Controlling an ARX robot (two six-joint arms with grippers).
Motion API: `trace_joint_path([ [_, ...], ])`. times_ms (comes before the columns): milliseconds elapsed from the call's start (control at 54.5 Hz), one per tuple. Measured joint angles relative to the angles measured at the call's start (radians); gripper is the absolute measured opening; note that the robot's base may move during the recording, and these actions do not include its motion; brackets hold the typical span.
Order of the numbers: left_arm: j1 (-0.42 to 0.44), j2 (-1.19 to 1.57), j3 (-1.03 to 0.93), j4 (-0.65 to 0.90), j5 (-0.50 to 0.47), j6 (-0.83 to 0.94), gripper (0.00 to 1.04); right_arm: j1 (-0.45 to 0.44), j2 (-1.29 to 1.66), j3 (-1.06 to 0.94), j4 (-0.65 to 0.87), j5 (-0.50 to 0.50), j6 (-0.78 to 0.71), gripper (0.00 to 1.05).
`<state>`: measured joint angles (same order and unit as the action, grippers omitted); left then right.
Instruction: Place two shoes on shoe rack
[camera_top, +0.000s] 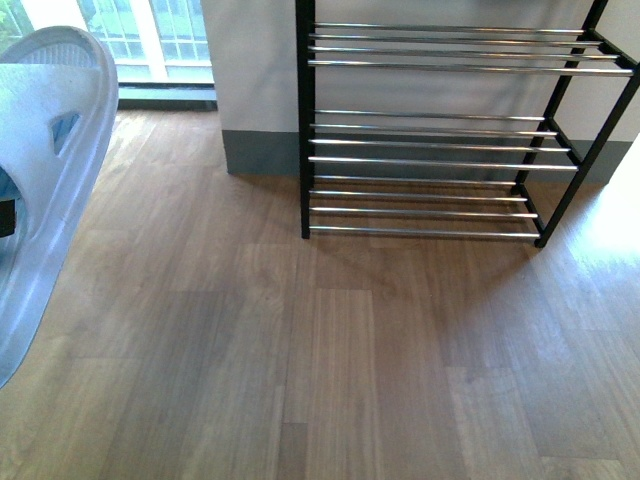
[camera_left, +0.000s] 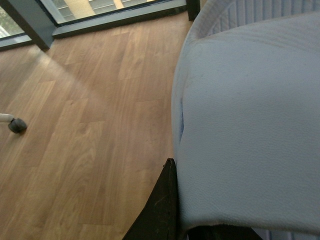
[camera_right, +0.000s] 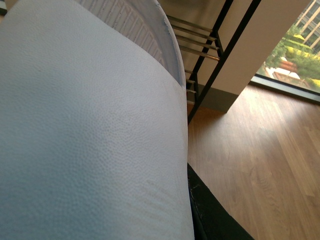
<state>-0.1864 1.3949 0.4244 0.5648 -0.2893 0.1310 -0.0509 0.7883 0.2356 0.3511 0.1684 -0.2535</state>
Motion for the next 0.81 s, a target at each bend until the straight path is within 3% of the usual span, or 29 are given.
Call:
trace_joint_path([
  [807,0.005,0.001,-0.001,0.000,-0.006,0.000,0.02,0.000,-0.002,-0.002,0.000,-0.005,0.000,0.02],
])
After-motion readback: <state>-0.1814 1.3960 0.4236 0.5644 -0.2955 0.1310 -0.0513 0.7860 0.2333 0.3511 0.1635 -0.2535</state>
